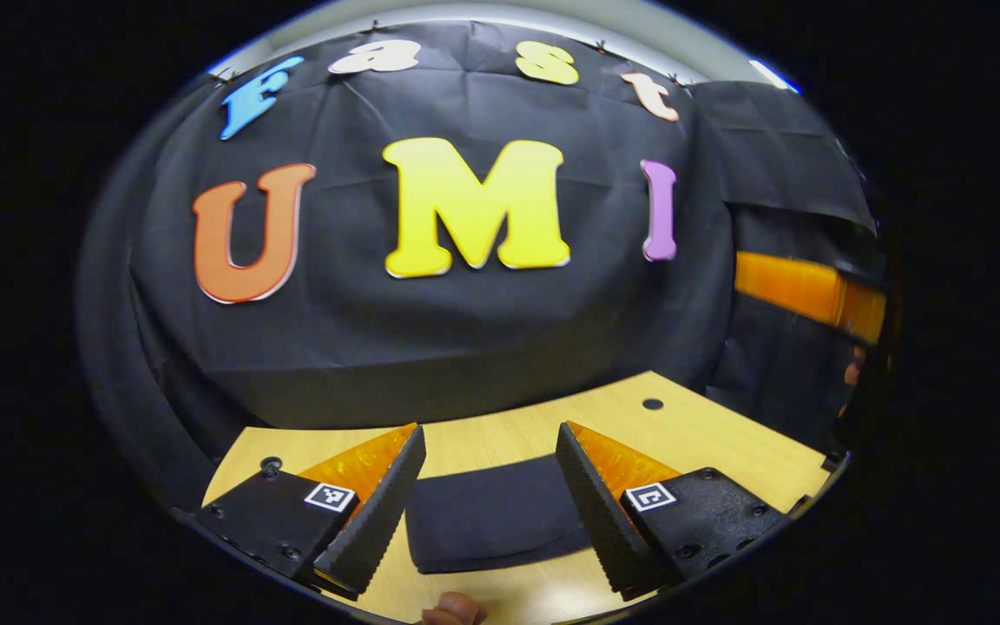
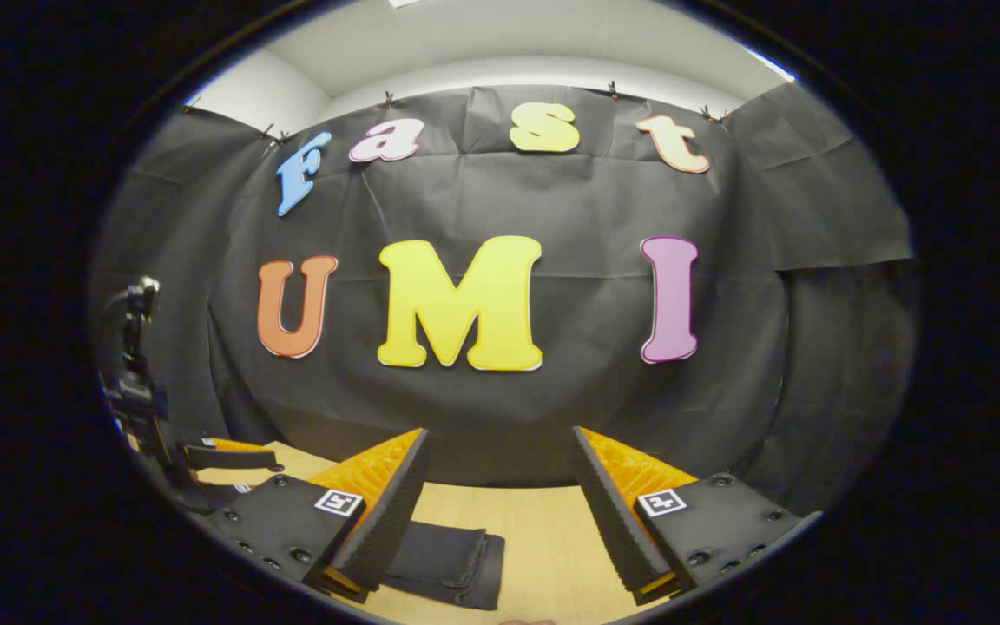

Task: Grasp the waist and the cuffs of the jeans and fold them to make the two legs overlap; first hold the waist and fold one-third of the jeans toward the cuffs, then hold the cuffs and fold the remaining one-third in the same direction to finish folding.

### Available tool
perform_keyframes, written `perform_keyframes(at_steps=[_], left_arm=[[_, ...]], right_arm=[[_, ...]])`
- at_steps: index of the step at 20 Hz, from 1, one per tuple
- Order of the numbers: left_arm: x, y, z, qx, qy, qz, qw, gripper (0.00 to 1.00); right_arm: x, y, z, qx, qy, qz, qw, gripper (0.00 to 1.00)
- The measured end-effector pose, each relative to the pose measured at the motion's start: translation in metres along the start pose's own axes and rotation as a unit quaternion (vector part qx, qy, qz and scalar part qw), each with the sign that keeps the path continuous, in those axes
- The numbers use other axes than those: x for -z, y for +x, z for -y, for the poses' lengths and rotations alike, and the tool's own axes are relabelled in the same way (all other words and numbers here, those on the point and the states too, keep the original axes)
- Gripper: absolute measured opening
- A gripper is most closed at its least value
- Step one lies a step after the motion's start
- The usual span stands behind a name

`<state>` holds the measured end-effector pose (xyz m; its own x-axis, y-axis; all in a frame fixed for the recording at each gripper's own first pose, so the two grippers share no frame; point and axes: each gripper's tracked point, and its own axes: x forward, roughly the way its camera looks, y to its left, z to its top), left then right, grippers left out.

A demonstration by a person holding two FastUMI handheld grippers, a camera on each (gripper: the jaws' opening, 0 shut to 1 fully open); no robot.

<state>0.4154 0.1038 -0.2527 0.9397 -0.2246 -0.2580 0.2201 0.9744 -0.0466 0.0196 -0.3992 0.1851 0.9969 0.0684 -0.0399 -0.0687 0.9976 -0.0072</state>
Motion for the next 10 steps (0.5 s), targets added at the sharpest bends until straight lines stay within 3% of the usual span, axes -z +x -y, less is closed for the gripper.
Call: perform_keyframes(at_steps=[6, 9, 10], left_arm=[[-0.062, -0.043, -0.041, -0.053, -0.024, 0.069, 0.996, 0.97], [-0.077, -0.056, -0.044, -0.066, -0.023, 0.090, 0.994, 1.00], [-0.080, -0.058, -0.045, -0.070, -0.023, 0.094, 0.993, 0.97]], right_arm=[[-0.007, 0.009, -0.021, -0.020, 0.001, 0.009, 1.000, 0.98], [-0.009, 0.009, -0.027, -0.027, -0.001, 0.011, 1.000, 0.99], [-0.009, 0.009, -0.028, -0.028, -0.001, 0.011, 1.000, 0.99]])
